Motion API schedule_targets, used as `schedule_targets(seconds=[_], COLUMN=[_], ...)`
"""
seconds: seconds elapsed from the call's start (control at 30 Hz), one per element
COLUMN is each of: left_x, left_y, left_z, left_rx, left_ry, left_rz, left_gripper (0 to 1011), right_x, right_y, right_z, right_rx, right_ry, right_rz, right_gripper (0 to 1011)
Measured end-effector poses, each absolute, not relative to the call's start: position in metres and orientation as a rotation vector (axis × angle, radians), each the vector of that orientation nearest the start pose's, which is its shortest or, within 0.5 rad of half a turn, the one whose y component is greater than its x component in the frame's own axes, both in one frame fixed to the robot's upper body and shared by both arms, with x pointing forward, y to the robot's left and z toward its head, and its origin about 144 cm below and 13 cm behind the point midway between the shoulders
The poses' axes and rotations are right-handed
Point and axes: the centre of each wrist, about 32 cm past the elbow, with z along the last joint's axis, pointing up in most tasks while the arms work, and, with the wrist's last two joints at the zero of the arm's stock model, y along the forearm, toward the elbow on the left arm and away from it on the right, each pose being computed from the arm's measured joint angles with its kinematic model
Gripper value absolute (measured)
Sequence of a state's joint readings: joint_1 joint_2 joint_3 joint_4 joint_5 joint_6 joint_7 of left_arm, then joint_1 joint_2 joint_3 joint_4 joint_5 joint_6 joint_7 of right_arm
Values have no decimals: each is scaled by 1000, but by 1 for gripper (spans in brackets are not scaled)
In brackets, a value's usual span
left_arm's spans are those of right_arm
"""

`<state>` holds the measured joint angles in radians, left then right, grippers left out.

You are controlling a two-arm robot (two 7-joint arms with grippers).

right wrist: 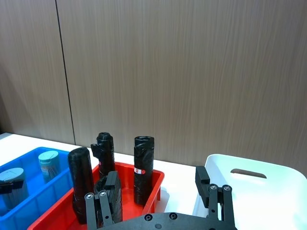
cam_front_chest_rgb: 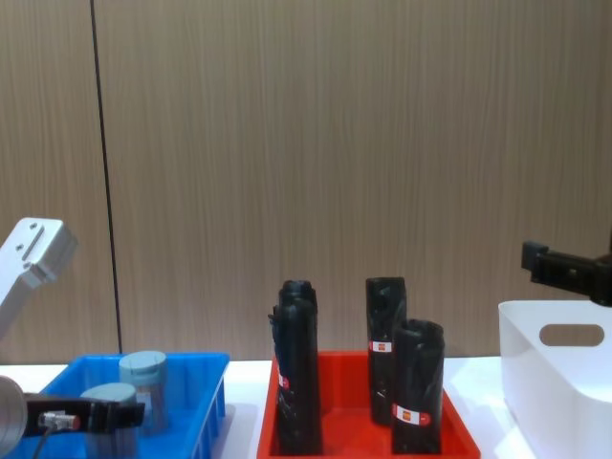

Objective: Pick the cotton swabs from the blue box and place them into the white box.

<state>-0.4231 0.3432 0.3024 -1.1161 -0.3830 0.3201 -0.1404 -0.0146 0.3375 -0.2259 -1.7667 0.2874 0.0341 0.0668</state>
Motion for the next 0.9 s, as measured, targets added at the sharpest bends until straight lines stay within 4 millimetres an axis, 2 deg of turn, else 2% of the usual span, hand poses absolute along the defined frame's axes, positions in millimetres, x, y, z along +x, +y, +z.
schedule_targets(seconds=[0.43, 0.9], left_x=[561, 552], left_y=[295, 303], left_z=[1161, 1192], left_rx=[285, 186], left_ry=[194, 51], left_rz=[1275, 1137], left_gripper=[659, 660], right_x=[443, 443], right_y=[-237, -237], right_z=[1189, 1189], right_rx=[26, 26], right_ry=[-75, -75], right_rz=[-1229, -1229], right_gripper=[1002, 1002])
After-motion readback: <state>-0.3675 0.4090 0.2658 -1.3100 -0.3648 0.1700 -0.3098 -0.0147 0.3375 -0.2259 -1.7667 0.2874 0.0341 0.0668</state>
